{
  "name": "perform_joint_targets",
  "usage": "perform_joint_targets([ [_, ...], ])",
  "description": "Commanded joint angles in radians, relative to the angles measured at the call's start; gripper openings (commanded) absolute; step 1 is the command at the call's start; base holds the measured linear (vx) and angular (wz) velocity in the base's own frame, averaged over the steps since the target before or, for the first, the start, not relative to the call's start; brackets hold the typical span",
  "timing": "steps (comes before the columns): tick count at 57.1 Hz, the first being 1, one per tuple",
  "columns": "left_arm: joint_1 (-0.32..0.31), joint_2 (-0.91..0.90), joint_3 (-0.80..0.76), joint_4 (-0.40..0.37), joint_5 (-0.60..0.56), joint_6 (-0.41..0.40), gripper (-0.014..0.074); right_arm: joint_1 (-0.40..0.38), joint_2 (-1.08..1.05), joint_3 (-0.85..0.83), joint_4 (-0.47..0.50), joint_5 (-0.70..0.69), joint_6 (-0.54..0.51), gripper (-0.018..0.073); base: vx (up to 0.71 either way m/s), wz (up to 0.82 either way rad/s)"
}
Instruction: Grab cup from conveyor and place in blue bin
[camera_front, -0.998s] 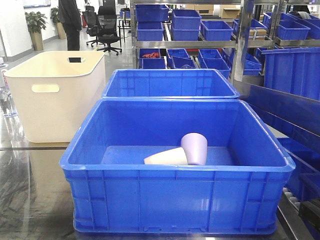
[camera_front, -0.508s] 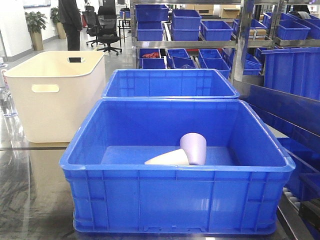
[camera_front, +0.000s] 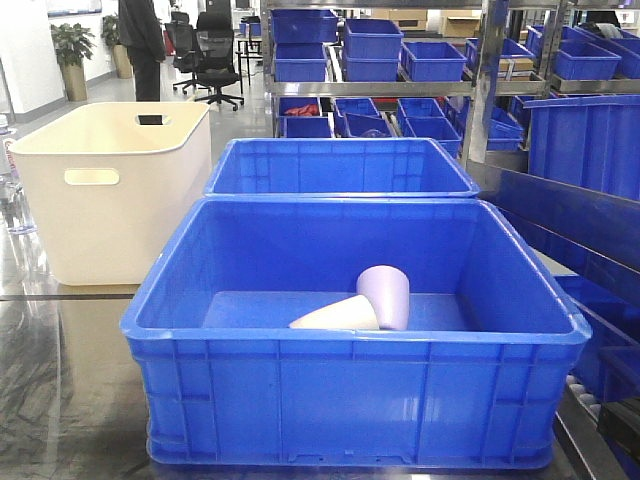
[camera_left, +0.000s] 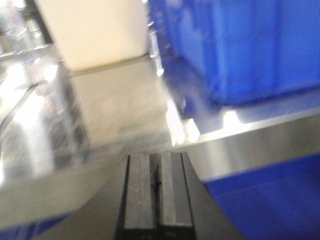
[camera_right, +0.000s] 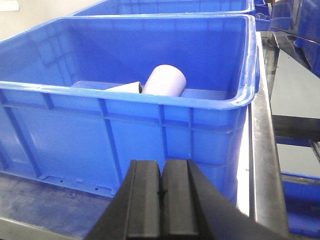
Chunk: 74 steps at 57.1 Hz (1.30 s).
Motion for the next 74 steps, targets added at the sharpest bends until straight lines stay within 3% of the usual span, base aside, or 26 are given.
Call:
perform_joint_targets([
  [1,0.03,-0.018,0.042,0.012,-0.129,-0.013,-0.0002,-0.003,-0.003,-0.031,0.0,-0.09,-0.003,-0.0009,0.0,0.0],
  [59,0.036,-0.017,0.065,0.018,-0.124,-0.013,-0.0002,-0.003,-0.002,-0.026,-0.01,-0.09,-0.009,-0.0009,0.0,0.0],
  [66,0.036,-0.017,0.065,0.018,-0.124,-0.013,-0.0002,-0.013,-0.047,0.057,-0.116,-0.12,-0.018,-0.0009,0.0,0.0],
  [74,0.036,-0.017,0.065,0.018,-0.124,-0.013,-0.0002,-0.113,-0.209,0.289,-0.155,-0.183,-0.005,-0.0009,0.0,0.0],
])
